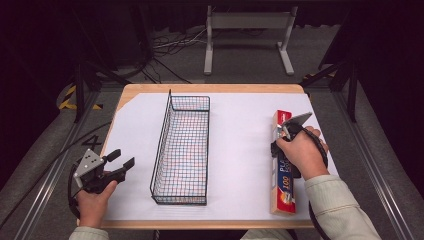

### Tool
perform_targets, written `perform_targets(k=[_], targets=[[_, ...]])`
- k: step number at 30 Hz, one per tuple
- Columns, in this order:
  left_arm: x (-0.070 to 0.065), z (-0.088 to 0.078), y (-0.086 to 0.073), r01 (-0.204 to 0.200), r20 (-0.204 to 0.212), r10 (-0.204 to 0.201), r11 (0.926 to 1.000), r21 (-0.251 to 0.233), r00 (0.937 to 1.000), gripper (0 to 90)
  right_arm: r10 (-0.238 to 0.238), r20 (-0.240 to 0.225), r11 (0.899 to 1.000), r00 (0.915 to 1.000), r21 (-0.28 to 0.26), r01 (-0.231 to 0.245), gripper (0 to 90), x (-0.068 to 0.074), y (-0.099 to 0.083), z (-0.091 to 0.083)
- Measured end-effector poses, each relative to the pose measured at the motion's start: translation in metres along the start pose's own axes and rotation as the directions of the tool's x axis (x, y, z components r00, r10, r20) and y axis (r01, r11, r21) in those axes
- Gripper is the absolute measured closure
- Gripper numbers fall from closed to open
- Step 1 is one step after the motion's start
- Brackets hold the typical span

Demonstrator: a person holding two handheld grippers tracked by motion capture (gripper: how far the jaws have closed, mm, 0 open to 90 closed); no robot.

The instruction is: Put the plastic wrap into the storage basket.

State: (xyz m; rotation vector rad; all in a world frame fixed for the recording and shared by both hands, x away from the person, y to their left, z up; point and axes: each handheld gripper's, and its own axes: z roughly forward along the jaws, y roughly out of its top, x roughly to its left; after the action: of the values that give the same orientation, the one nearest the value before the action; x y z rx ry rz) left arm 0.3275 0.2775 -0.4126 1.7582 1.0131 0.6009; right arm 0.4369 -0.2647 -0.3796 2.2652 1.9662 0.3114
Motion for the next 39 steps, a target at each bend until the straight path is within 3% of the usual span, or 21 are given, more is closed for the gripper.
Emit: perform_targets(k=[12,24,26,39], targets=[[0.001,-0.004,-0.003,0.008,-0.002,-0.008,1.0,-0.004,1.0,39.1,-0.02,-0.014,0.999,0.9997,-0.025,0.02,40.8,0.028,0.014,-0.024],[0.003,-0.005,-0.004,0.016,0.005,-0.016,0.9997,-0.017,0.9999,38.9,-0.058,-0.059,0.997,0.9965,-0.057,0.055,40.9,0.068,0.022,-0.05],[0.004,-0.005,-0.003,0.02,0.009,-0.02,0.9996,-0.02,0.9998,38.8,-0.073,-0.062,0.996,0.9954,-0.061,0.069,40.9,0.08,0.024,-0.056],[0.007,0.002,0.0,0.034,0.026,-0.033,0.9987,-0.038,0.9991,38.8,-0.076,-0.092,0.995,0.9929,-0.065,0.07,40.9,0.121,0.038,-0.075]])
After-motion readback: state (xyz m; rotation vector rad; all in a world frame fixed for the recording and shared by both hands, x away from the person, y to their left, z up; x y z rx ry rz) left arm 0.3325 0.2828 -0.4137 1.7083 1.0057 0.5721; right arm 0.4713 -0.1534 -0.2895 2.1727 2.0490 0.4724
